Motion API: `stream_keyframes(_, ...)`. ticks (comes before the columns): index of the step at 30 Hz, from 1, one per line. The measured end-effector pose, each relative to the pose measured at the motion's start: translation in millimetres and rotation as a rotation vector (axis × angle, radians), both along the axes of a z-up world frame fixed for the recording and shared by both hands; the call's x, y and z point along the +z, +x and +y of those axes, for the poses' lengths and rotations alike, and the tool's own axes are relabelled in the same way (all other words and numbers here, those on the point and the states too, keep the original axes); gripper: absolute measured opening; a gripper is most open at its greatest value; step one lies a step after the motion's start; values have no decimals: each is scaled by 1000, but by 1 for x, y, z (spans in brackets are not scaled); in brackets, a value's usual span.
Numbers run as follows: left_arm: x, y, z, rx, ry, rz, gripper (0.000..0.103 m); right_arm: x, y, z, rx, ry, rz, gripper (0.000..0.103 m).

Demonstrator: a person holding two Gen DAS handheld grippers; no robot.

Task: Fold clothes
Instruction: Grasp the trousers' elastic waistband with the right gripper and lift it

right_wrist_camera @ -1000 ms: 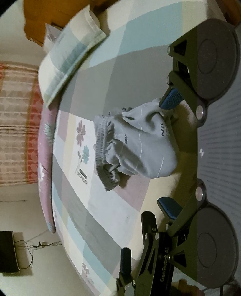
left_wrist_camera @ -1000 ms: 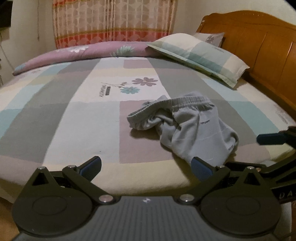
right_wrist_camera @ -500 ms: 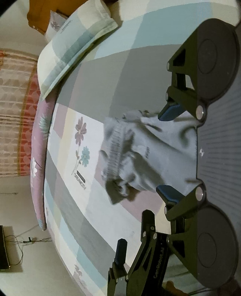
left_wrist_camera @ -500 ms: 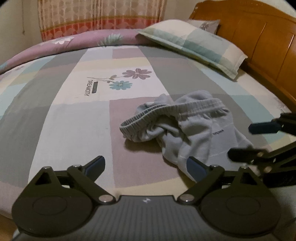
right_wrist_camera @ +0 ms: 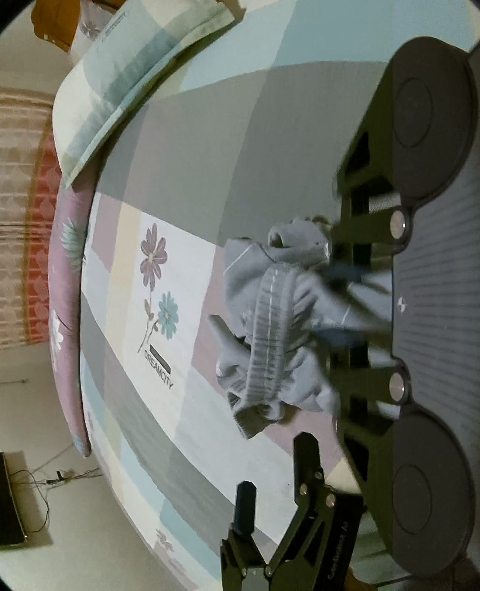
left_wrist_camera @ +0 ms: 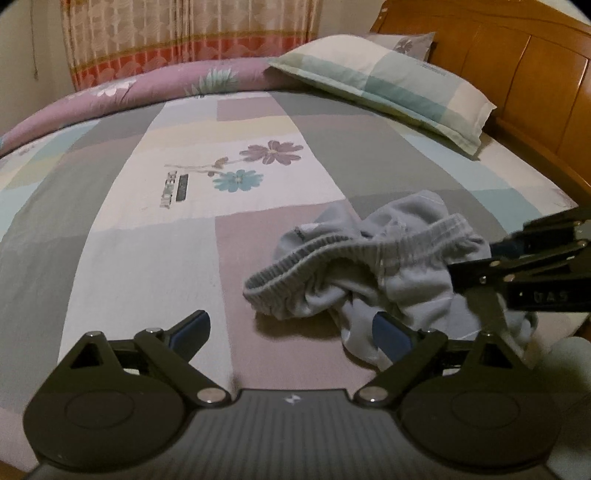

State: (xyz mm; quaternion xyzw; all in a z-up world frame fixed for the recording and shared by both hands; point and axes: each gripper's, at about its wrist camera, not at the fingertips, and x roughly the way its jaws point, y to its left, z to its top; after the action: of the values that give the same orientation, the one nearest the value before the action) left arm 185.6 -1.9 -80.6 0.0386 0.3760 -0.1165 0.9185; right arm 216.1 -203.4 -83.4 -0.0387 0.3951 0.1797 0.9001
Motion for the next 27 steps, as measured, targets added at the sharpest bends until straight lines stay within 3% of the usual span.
stream_keyframes(8,0,7,-12,-42,2,-12,94,14,-10,-33,-65,-4,-42,10)
stream_keyframes(14,1,10,-24,-76,7,-31,94,21,-21,-80,-193,-90,-71,10)
stream_keyframes(22,4,14,-41,-123,12,-37,94,6,-21,-151,-406,-211,-25,10)
stream_keyframes(24,3,15,-43,-130,12,-31,94,-2,-22,-163,-426,-220,17,12)
stream_keyframes(27,1,17,-45,-132,17,-21,94,-7,-24,-173,-442,-221,51,25)
